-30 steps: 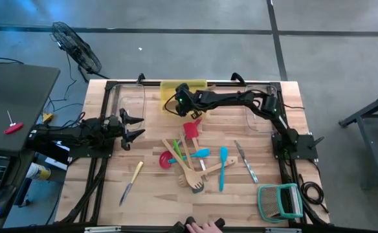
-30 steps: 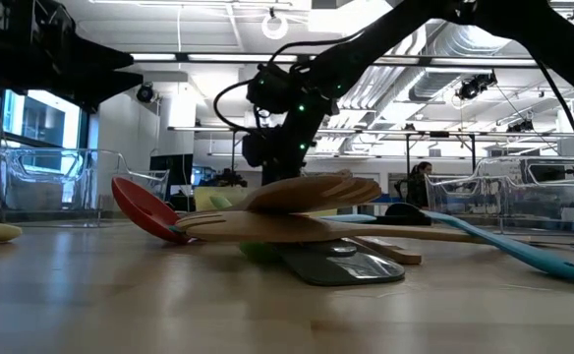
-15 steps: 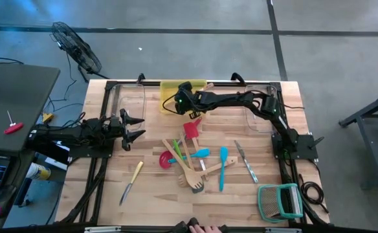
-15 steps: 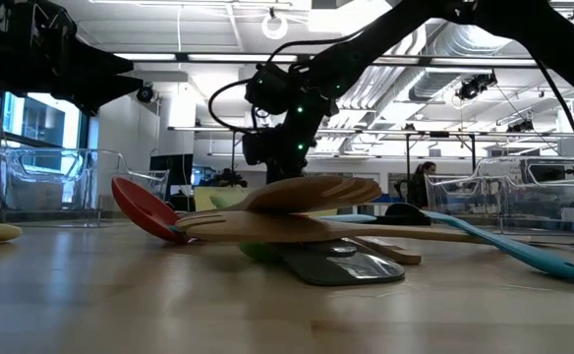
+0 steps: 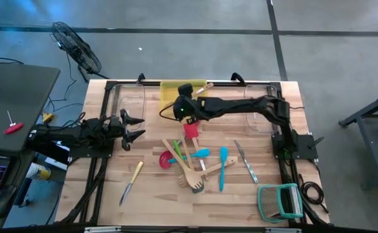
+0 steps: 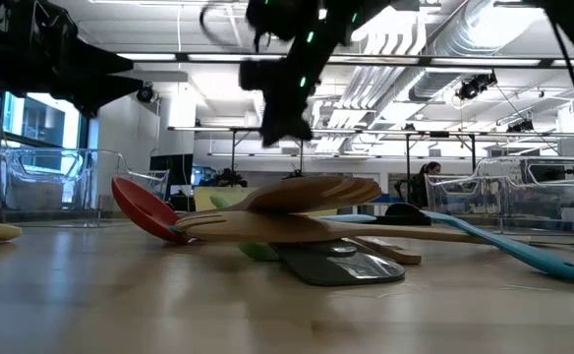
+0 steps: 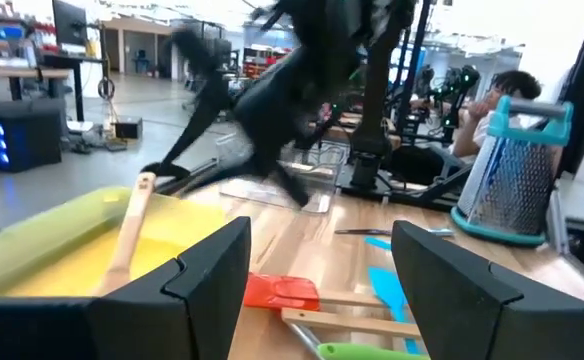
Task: Pick & Place Kitchen Items
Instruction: Put the yellow knife into the left transparent bin
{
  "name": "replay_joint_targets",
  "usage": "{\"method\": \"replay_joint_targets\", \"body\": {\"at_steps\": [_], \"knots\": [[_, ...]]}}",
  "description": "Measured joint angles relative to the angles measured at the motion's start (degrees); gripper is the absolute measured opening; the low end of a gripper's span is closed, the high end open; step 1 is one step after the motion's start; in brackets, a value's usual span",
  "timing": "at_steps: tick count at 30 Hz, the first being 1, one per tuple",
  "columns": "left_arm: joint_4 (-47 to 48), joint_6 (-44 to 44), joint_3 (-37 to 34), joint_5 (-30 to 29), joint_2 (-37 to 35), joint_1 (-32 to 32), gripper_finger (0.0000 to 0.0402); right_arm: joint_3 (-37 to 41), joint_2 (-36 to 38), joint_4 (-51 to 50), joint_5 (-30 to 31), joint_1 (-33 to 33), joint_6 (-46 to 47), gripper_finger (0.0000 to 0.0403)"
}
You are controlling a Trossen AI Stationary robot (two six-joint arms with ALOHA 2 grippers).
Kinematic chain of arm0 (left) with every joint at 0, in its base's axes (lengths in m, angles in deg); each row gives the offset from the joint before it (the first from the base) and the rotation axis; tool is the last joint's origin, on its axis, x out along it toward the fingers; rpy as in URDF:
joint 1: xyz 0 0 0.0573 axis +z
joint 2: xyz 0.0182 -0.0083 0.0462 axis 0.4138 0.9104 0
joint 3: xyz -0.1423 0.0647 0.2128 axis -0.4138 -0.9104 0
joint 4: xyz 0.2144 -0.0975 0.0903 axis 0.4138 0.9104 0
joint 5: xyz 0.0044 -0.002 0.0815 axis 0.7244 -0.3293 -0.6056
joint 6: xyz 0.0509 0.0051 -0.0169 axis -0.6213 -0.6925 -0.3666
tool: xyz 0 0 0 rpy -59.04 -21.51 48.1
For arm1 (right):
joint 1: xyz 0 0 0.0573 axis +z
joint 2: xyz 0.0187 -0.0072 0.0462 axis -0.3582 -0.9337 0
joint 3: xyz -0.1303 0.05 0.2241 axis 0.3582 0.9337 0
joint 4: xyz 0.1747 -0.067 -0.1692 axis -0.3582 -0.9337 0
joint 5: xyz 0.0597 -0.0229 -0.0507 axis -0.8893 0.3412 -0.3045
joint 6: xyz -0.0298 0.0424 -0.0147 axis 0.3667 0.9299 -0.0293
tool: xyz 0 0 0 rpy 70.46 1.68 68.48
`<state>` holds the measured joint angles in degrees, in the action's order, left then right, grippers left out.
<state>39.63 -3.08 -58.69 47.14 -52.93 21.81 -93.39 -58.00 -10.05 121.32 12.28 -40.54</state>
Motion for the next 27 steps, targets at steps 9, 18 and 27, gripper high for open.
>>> {"method": "replay_joint_targets", "body": {"at_steps": [9,18,27], "knots": [[5.1,12.8,3.9,9.8,0.7,0.0,0.0239,0.0,11.2,-16.6,-13.6,4.4,24.2,0.0126],[11.9,28.4,13.5,17.1,7.7,0.0,0.0239,0.0,14.8,-25.7,-56.7,4.7,35.1,0.0126],[32.0,44.1,29.2,23.3,30.5,0.0,0.0239,0.0,14.8,-31.5,-78.1,8.6,27.7,0.0126]]}}
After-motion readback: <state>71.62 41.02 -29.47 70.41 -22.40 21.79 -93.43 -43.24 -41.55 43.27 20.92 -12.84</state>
